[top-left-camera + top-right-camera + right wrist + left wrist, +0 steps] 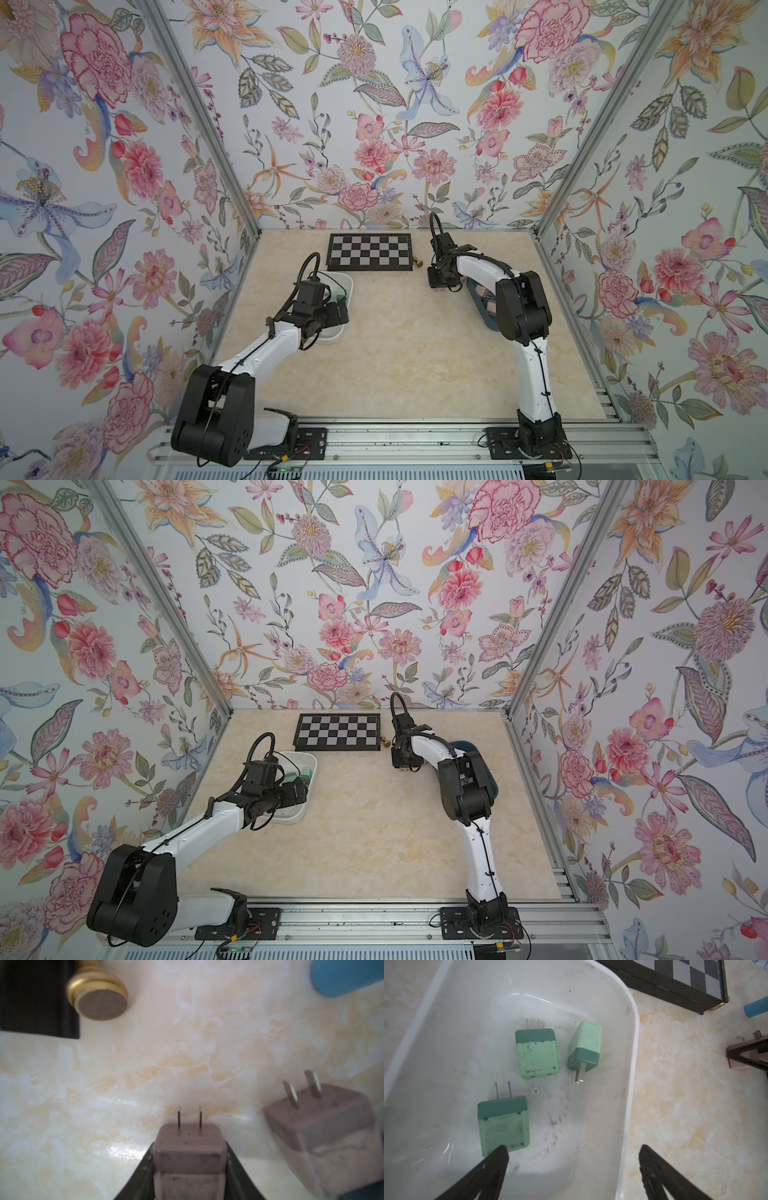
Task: Place the plugs by color into the storage box
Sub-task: Pick up the plug from the center of the board, then place the plug in the storage box.
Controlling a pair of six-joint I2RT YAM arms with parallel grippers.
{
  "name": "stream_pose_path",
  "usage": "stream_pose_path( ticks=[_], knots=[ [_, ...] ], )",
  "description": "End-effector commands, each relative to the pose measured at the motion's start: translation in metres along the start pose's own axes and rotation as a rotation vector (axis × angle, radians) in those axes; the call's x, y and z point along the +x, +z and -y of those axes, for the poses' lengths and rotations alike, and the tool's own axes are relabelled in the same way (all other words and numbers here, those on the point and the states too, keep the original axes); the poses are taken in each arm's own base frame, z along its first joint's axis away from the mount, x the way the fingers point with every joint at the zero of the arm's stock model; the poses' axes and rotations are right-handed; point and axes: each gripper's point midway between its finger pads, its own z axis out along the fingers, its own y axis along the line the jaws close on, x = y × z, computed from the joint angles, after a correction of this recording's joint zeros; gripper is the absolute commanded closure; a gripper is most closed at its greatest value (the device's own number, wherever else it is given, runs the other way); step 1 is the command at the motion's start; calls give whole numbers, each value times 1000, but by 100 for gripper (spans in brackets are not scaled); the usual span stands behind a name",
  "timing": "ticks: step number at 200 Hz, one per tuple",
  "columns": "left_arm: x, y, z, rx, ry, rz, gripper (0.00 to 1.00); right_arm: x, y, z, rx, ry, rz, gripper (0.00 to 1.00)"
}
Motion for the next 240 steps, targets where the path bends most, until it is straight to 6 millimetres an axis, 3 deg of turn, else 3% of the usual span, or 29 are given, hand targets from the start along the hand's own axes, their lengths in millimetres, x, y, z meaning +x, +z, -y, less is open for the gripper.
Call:
stream_pose_path(
  ticks=[1, 38, 57, 77, 92, 113, 133, 184, 203, 225, 232, 240],
  knots=[
    [2, 2, -3, -8, 9, 0, 0, 1, -8, 0, 20, -16, 2, 65],
    [0, 2, -1, -1, 6, 3, 1, -22, -81, 29, 19, 33, 132, 73],
    [0, 2, -1, 2, 6, 5, 1, -24, -117, 64, 35, 86, 184, 76],
    [0, 2, -1, 1, 4, 7, 1, -9, -134, 106, 59, 150, 185, 77],
    [1, 4, -1, 3, 0, 7, 1, 10, -130, 135, 78, 191, 149, 80],
    [1, 5, 1, 13, -7, 6, 1, 40, -113, 157, 91, 219, 73, 80],
    [0, 5, 3, 18, -11, 6, 1, 61, -91, 165, 97, 232, 18, 80],
    [-1, 0, 4, 8, -4, 12, 1, 85, -39, 168, 75, 257, -94, 79],
    [-1, -1, 2, 2, -5, 10, 0, 91, -29, 169, 85, 254, -121, 69],
    [-1, -1, 3, 3, -7, 11, 1, 87, -43, 167, 120, 230, -85, 19],
    [-1, -2, 3, 2, -6, 12, 1, 81, -53, 165, 129, 218, -54, 10],
    [-2, -2, 3, 2, -6, 13, 1, 72, -66, 161, 138, 201, -13, 8]
  ],
)
